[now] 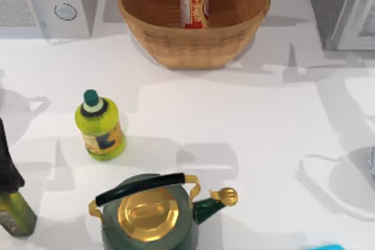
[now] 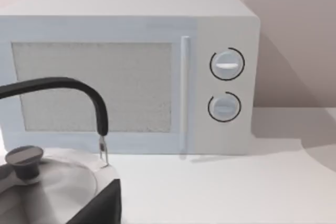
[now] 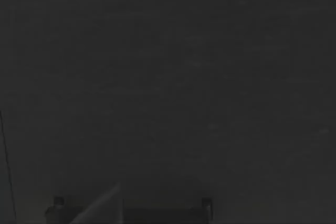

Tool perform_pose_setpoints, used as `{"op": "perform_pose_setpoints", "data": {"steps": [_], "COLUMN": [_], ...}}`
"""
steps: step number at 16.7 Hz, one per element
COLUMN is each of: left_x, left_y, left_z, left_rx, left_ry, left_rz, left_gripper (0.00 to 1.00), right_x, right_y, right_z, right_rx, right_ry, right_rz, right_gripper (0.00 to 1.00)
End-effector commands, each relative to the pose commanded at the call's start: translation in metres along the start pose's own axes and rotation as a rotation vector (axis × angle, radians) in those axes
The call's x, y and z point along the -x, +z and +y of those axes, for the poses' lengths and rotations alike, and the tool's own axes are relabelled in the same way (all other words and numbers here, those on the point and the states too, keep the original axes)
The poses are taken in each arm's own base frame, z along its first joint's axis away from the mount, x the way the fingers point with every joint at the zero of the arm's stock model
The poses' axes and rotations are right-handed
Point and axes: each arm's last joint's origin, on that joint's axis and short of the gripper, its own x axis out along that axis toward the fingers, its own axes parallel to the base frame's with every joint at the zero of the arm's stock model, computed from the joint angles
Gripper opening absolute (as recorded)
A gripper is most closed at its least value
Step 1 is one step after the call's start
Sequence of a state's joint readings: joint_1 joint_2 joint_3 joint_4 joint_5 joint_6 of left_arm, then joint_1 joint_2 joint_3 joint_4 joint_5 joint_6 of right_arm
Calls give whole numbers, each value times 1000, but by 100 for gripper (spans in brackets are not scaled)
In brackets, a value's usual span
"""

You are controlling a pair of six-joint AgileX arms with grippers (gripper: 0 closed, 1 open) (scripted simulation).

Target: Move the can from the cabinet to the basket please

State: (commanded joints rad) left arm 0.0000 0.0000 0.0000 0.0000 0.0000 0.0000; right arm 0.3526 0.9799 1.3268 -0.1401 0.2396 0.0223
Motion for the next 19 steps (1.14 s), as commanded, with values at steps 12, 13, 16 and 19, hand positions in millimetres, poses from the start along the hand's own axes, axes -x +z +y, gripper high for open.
{"op": "perform_pose_setpoints", "data": {"steps": [12,13,16,19], "left_x": [0,0,0,0], "left_y": [0,0,0,0], "left_z": [0,0,0,0], "left_rx": [0,0,0,0], "left_ry": [0,0,0,0], "left_rz": [0,0,0,0], "left_gripper": [100,100,100,100], "right_x": [128,132,138,139], "right_y": [-249,-264,-291,-294], "right_z": [-56,-60,-68,-69], "right_rx": [43,49,65,67], "right_ry": [-32,-53,-112,-123], "right_rz": [162,175,198,201], "right_gripper": [100,100,100,100]}}
